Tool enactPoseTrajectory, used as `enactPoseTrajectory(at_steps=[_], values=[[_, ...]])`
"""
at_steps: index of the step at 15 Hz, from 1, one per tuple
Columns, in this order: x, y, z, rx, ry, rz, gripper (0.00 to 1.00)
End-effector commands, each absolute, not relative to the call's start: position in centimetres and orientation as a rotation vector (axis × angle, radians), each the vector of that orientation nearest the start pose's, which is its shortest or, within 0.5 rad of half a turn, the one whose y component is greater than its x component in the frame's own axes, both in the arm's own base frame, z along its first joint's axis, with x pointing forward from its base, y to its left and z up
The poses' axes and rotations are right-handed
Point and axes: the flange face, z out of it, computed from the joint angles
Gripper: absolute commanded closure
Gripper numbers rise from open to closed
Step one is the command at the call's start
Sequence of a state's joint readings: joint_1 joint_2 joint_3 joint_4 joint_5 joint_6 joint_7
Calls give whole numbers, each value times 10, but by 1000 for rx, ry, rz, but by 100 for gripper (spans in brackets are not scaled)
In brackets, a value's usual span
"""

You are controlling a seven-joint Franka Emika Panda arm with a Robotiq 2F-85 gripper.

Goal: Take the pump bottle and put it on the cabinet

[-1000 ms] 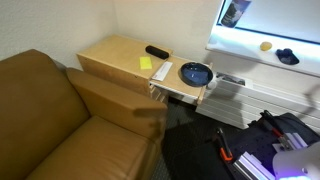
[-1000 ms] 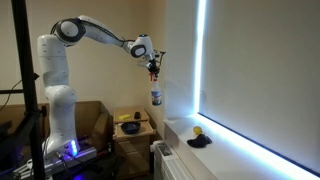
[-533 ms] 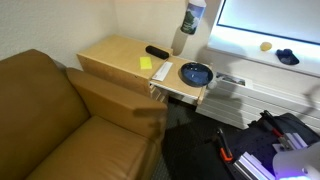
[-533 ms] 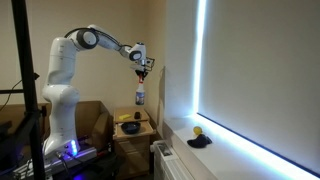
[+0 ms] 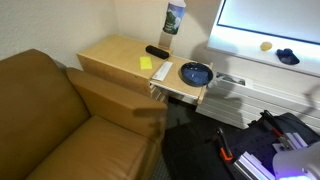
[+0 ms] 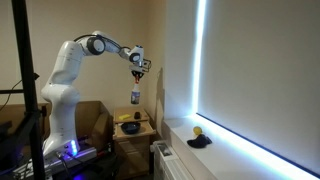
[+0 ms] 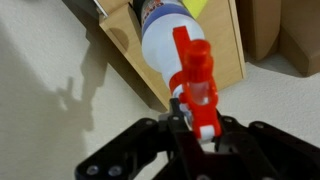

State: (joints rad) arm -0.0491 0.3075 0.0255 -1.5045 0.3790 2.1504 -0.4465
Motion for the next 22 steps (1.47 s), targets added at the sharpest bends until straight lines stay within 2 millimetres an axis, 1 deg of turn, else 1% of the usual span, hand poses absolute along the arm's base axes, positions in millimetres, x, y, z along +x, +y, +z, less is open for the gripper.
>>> enactPoseTrajectory(at_steps=[1, 2, 3, 5, 7, 9, 11, 12, 13, 14, 15, 17, 18, 19, 22], values=[[701, 14, 515, -2775, -459, -550, 94], [712, 32, 507, -2762, -518, -537, 94], [719, 47, 499, -2753, -582, -513, 94], [733, 85, 482, -2747, -718, -454, 94], [742, 120, 468, -2750, -859, -386, 94], [747, 155, 460, -2741, -1011, -354, 94], [753, 183, 459, -2710, -1167, -375, 94], [756, 193, 466, -2685, -1227, -426, 94], [761, 198, 472, -2659, -1262, -480, 94], [749, 195, 451, -2703, -1172, -396, 74], [752, 202, 456, -2685, -1204, -428, 74], [757, 204, 461, -2672, -1224, -463, 74], [758, 202, 462, -2671, -1226, -469, 94], [760, 205, 457, -2665, -1234, -466, 94], [766, 233, 439, -2617, -1331, -489, 94]])
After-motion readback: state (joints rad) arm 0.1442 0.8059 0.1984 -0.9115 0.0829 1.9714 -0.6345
